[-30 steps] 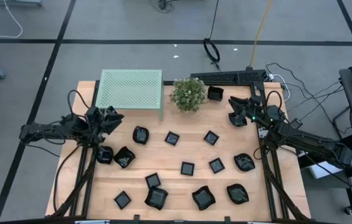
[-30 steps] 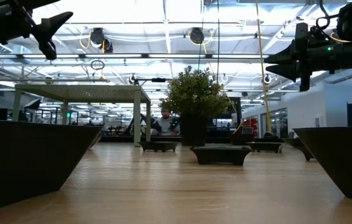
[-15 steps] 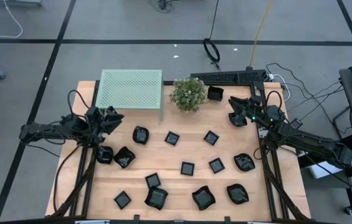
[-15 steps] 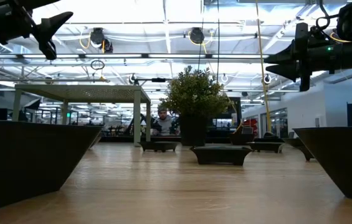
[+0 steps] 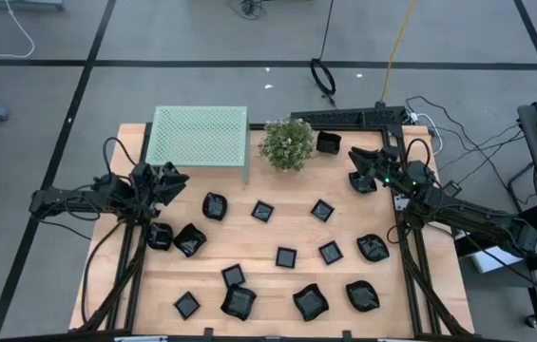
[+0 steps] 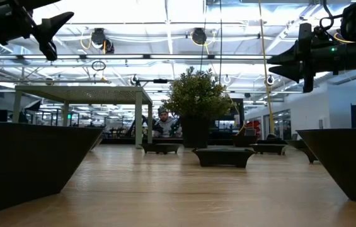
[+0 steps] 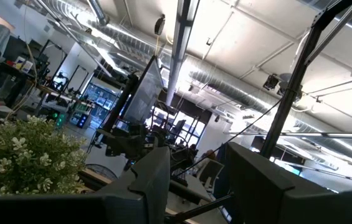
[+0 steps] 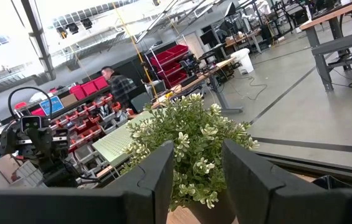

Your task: Pick & Place Mini shaped plates

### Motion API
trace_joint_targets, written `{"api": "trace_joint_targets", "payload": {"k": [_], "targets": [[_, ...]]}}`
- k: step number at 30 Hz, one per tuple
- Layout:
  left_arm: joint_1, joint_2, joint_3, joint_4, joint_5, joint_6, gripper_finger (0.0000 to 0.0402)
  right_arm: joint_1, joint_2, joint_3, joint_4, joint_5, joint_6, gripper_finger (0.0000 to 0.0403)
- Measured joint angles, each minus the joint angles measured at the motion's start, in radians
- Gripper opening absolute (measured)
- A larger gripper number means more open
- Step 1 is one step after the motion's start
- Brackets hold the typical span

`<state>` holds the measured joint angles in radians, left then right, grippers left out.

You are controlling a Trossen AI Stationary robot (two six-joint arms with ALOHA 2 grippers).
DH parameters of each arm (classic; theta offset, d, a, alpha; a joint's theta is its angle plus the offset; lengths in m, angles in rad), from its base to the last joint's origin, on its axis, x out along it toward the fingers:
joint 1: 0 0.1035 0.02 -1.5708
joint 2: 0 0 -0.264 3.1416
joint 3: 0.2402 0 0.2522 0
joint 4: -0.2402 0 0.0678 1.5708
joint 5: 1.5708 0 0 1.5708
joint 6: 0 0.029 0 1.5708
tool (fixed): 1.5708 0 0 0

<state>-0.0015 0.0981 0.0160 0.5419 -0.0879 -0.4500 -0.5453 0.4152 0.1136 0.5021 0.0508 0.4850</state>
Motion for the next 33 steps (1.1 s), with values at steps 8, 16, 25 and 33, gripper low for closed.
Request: {"api": "trace_joint_targets", "payload": {"k": [8,16,25,33], "targets": [[0.0,0.0,0.0,0.0,0.0,0.0,0.0159,0.0,0.0,0.0,0.001,-0.002,0.035,0.0123],[0.0,0.0,0.0,0.0,0.0,0.0,0.0159,0.0,0.0,0.0,0.001,-0.003,0.297,0.0123],[0.0,0.0,0.0,0.0,0.0,0.0,0.0159,0.0,0.0,0.0,-0.001,-0.002,0.526,0.0123],[0.0,0.0,0.0,0.004,-0.001,0.0,0.0159,0.0,0.0,0.0,-0.002,-0.001,0.55,0.0123]]}}
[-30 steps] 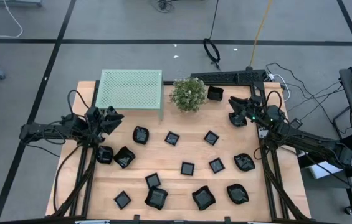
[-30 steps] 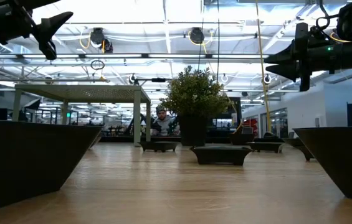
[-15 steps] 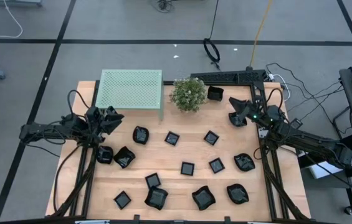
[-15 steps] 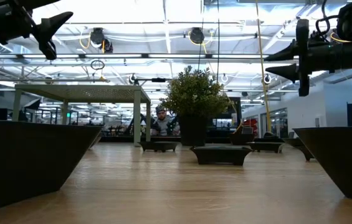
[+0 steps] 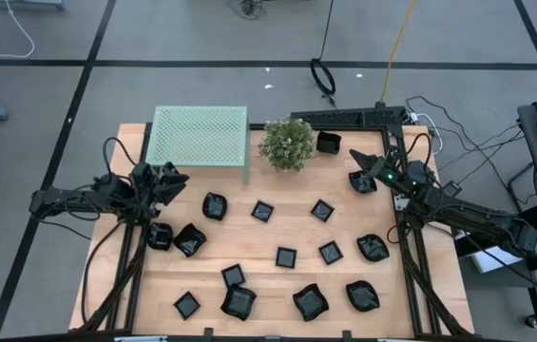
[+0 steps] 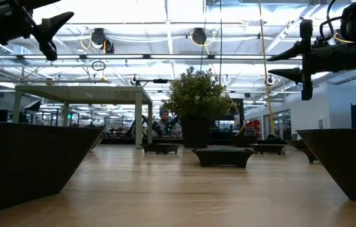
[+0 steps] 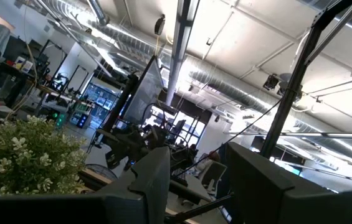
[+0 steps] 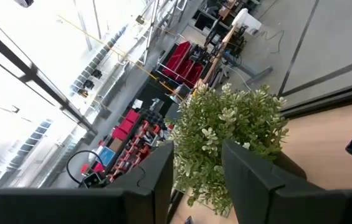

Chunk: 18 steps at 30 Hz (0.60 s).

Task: Pick & Place Mini shaped plates
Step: Put the leaf shape plate on the shelf

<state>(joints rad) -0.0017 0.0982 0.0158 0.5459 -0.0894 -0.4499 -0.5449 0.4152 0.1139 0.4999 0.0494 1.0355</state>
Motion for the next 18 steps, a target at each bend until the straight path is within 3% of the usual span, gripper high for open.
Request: {"api": "trace_joint_targets", "payload": {"k": [4,13,18], "targets": [[0.0,0.0,0.0,0.029,-0.05,-0.006,0.0159,0.0,0.0,0.0,-0.004,0.0,0.0,0.0123],[0.0,0.0,0.0,0.052,-0.052,-0.017,0.0159,0.0,0.0,0.0,-0.006,0.001,-0.012,0.0123],[0.0,0.0,0.0,0.052,-0.052,-0.027,0.0159,0.0,0.0,0.0,-0.006,0.002,-0.114,0.0123]]}}
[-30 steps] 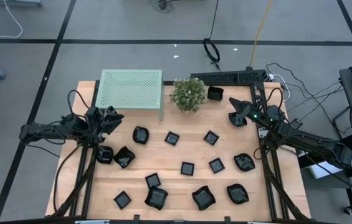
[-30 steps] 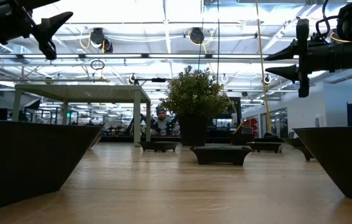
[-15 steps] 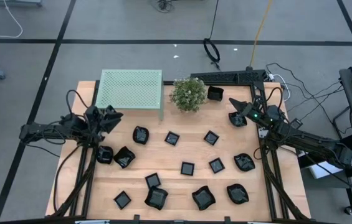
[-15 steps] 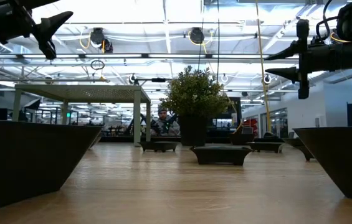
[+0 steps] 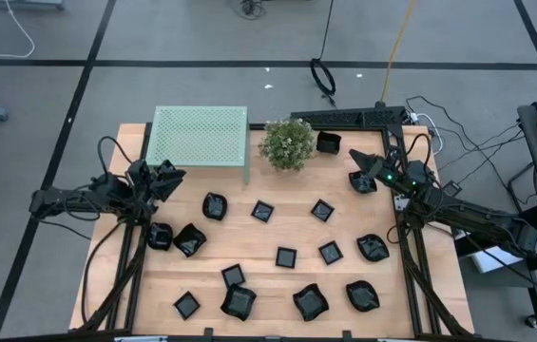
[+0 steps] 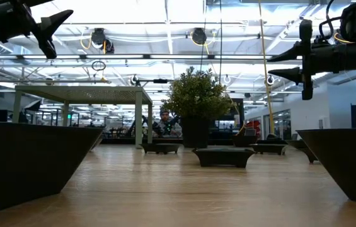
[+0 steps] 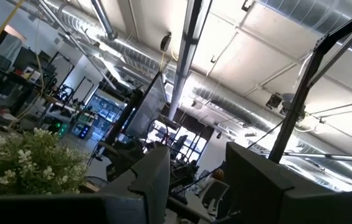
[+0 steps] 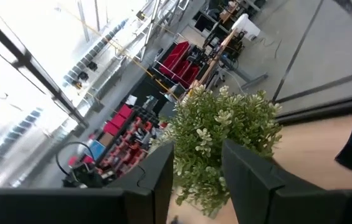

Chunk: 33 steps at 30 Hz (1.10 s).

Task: Pick & Place Mini shaped plates
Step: Put the leaf shape plate on the shelf

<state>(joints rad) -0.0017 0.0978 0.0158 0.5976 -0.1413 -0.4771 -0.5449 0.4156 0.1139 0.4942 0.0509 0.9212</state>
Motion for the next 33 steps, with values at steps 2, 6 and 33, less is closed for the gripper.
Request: {"api": "trace_joint_targets", "payload": {"k": [2,6,33], "targets": [[0.0,0.0,0.0,0.0,0.0,-0.002,0.0159,0.0,0.0,0.0,0.0,0.0,-0.029,0.0123],[0.0,0.0,0.0,0.0,0.0,-0.002,0.0159,0.0,0.0,0.0,0.0,0.0,-0.053,0.0123],[-0.03,0.607,0.484,-0.784,0.229,0.299,0.0159,0.0,0.0,0.0,-0.128,0.0,-0.052,0.0123]]}}
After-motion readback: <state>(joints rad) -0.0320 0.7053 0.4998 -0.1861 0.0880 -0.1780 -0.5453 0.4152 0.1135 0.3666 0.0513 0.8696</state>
